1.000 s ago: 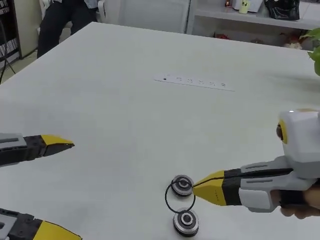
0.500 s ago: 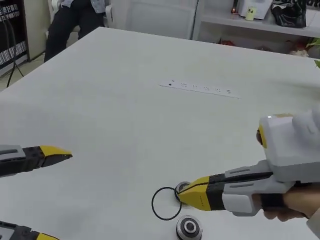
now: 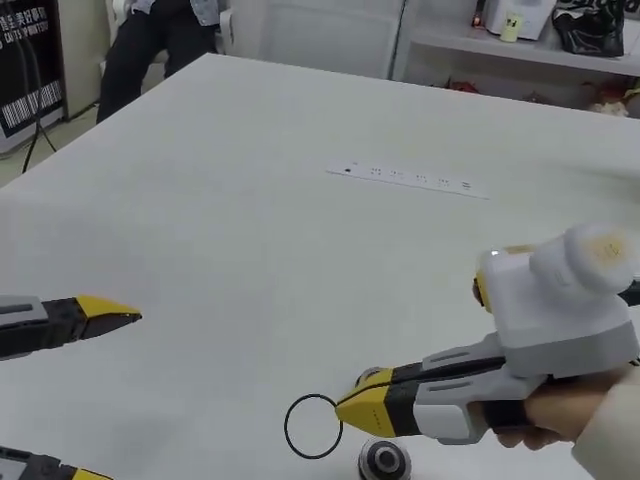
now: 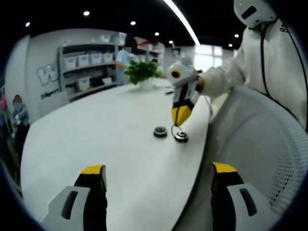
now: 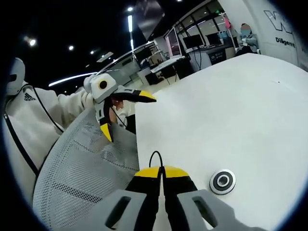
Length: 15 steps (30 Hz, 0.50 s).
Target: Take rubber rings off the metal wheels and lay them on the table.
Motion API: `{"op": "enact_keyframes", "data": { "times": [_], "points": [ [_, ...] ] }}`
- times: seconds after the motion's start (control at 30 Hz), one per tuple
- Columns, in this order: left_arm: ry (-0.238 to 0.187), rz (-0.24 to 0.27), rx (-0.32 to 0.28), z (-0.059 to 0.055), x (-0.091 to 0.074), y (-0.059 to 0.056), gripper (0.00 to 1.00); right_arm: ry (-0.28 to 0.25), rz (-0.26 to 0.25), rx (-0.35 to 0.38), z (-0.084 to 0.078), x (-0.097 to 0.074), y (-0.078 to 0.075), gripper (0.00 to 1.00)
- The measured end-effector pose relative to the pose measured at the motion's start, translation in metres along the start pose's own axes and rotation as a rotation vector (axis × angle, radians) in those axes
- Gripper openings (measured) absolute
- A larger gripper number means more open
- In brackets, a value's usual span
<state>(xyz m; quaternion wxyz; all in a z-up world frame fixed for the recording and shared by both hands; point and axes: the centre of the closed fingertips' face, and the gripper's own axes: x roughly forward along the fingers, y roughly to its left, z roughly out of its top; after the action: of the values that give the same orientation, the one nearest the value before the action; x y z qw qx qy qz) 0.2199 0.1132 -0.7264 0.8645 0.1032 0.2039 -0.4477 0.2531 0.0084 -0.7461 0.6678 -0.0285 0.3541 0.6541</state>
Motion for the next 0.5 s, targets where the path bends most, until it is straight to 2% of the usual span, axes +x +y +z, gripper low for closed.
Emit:
{"op": "enact_keyframes", "data": {
  "times": [0.2, 0.5],
  "points": [
    [-0.003, 0.001, -0.005, 0.000, 0.000, 0.000, 0.91, 0.020, -0.012, 0.002, -0.006, 0.010, -0.008, 0.00],
    [-0.001, -0.007, -0.010, -0.001, 0.002, -0.003, 0.91, 0.052, -0.009, 0.030, -0.019, 0.027, -0.013, 0.00]
  ]
}}
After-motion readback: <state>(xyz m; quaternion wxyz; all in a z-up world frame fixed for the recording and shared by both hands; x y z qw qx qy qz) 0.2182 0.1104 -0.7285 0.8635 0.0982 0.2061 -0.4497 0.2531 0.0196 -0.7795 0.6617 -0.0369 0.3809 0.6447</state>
